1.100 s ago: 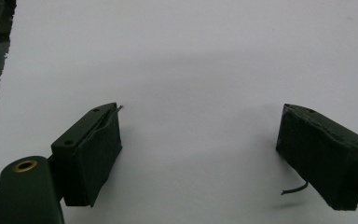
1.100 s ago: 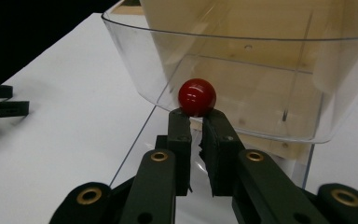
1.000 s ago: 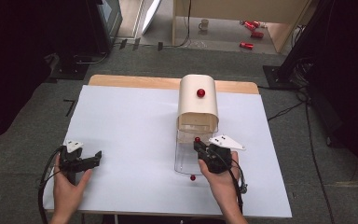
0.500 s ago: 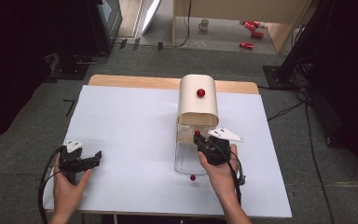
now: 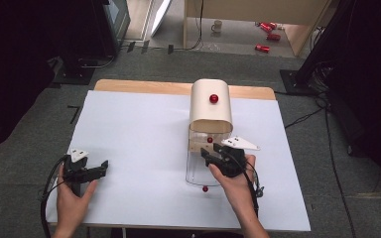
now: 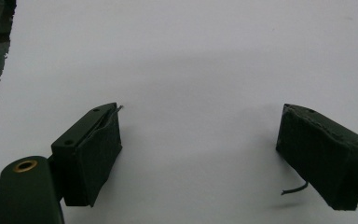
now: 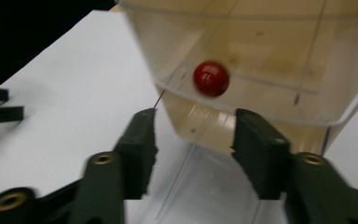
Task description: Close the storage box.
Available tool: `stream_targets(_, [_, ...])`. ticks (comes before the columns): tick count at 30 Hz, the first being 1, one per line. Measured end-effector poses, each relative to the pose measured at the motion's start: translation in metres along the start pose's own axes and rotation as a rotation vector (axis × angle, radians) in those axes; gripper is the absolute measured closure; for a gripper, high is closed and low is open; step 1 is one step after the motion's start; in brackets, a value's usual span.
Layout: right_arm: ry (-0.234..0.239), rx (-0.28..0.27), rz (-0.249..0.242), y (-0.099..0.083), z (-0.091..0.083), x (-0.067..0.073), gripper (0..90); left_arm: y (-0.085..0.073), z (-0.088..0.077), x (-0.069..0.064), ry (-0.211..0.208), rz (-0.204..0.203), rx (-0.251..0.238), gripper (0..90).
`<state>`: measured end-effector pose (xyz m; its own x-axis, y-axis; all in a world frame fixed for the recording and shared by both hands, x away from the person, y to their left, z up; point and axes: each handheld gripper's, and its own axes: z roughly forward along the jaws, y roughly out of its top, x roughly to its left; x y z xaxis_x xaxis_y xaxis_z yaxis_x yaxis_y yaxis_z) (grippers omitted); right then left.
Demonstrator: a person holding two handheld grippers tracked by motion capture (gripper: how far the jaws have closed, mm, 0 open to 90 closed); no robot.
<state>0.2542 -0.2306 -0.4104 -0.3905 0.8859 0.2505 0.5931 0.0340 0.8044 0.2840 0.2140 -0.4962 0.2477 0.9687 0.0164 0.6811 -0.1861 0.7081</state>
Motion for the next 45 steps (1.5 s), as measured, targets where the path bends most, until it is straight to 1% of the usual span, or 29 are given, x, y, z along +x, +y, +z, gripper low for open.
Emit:
stream_targets(1, [0.0,0.0,0.0,0.0,0.0,0.0,42.1,0.0,0.0,0.0,0.0,0.0,0.0,13.8])
stream_targets(2, [0.004,0.015,-0.007,-0.003,-0.001,0.002,36.9,0.0,0.0,0.0,0.0,0.0,0.0,13.8])
stream_targets(3, [-0.001,0.025,-0.015,-0.006,-0.002,0.004,30.1,0.0,0.0,0.0,0.0,0.0,0.0,13.8])
stream_targets(4, [-0.016,0.038,-0.027,-0.013,-0.005,0.009,20.7,0.0,0.0,0.0,0.0,0.0,0.0,13.8])
stream_targets(5, [-0.016,0.038,-0.027,-0.013,-0.005,0.009,20.7,0.0,0.0,0.0,0.0,0.0,0.0,13.8])
stream_targets(6, [-0.035,0.045,-0.033,-0.019,-0.008,0.014,13.4,0.0,0.0,0.0,0.0,0.0,0.0,13.8])
stream_targets(7, [-0.035,0.045,-0.033,-0.019,-0.008,0.014,13.4,0.0,0.0,0.0,0.0,0.0,0.0,13.8])
stream_targets(8, [-0.024,0.04,-0.028,-0.026,-0.013,0.018,12.9,0.0,0.0,0.0,0.0,0.0,0.0,13.8])
stream_targets(9, [-0.024,0.04,-0.028,-0.026,-0.013,0.018,12.9,0.0,0.0,0.0,0.0,0.0,0.0,13.8])
stream_targets(11, [-0.026,0.036,-0.034,-0.035,-0.019,0.024,9.3,0.0,0.0,0.0,0.001,0.0,0.0,13.8])
stream_targets(13, [-0.026,0.036,-0.034,-0.037,-0.02,0.025,8.5,0.0,0.0,0.0,0.001,0.001,0.0,13.8])
stream_targets(18, [-0.021,0.025,-0.026,-0.051,-0.031,0.031,8.8,0.0,0.0,0.0,0.001,0.0,0.0,13.8])
stream_targets(23, [-0.016,0.024,-0.019,-0.065,-0.037,0.033,9.2,0.0,0.0,0.0,0.001,0.0,-0.001,13.8])
stream_targets(24, [-0.017,0.027,-0.015,-0.071,-0.038,0.032,9.2,0.0,0.0,0.0,0.001,0.0,-0.001,13.8])
stream_targets(26, [-0.012,0.029,-0.011,-0.074,-0.039,0.032,9.2,0.0,0.0,0.0,0.001,0.0,-0.001,13.8])
stream_targets(27, [-0.008,0.032,-0.003,-0.08,-0.04,0.032,9.6,0.0,0.0,0.0,0.001,0.0,-0.001,13.8])
stream_targets(30, [-0.009,0.036,0.003,-0.085,-0.041,0.031,12.9,0.0,0.0,0.0,0.001,-0.001,0.0,13.8])
stream_targets(36, [-0.01,0.045,0.012,-0.098,-0.043,0.03,16.5,0.0,0.0,0.0,0.001,0.0,0.0,13.8])
stream_targets(38, [-0.007,0.048,0.015,-0.103,-0.042,0.032,20.7,0.0,0.0,0.0,0.0,0.0,0.0,13.8])
stream_targets(42, [-0.007,0.059,0.001,-0.109,-0.037,0.035,36.2,0.0,0.0,0.0,0.001,0.0,0.0,13.8])
stream_targets(45, [-0.024,0.069,0.004,-0.11,-0.031,0.036,46.5,0.0,0.0,0.0,0.001,0.0,0.0,13.8])
